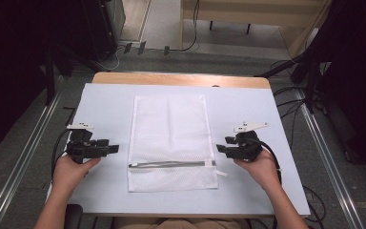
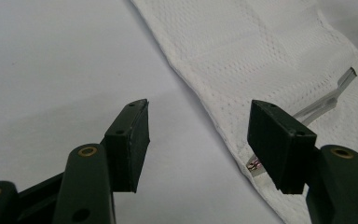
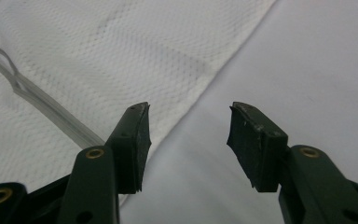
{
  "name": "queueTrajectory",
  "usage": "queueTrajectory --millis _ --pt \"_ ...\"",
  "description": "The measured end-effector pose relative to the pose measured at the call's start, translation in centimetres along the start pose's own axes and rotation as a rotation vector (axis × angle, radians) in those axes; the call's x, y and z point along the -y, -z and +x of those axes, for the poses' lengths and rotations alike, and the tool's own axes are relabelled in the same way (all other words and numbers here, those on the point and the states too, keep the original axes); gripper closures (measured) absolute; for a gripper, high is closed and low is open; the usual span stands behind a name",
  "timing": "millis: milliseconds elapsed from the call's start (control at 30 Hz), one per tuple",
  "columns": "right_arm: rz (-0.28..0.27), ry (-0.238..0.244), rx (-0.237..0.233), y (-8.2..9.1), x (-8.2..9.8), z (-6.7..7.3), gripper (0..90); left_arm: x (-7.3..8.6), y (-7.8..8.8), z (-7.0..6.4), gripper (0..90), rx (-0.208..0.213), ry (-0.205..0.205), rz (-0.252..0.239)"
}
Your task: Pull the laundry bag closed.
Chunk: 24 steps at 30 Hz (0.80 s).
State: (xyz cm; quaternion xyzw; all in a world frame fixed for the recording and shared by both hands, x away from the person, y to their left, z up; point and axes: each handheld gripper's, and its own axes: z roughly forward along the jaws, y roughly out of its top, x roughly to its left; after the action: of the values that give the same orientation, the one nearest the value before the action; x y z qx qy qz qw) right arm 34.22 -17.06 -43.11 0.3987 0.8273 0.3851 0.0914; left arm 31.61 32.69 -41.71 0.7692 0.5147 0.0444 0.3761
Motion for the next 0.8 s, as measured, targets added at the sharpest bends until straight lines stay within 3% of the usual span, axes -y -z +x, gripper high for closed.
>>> queueTrajectory --millis 400,800 --pt "-0.005 0.052 -0.045 -0.4 -1.6 2.2 53.7 0.0 -0.2 0.0 39.3 0.002 -0.007 0.004" --pt "0.016 0.094 -0.111 -1.9 -2.9 4.3 61.1 -0.1 -0.3 0.0 39.4 0.001 -0.003 0.001"
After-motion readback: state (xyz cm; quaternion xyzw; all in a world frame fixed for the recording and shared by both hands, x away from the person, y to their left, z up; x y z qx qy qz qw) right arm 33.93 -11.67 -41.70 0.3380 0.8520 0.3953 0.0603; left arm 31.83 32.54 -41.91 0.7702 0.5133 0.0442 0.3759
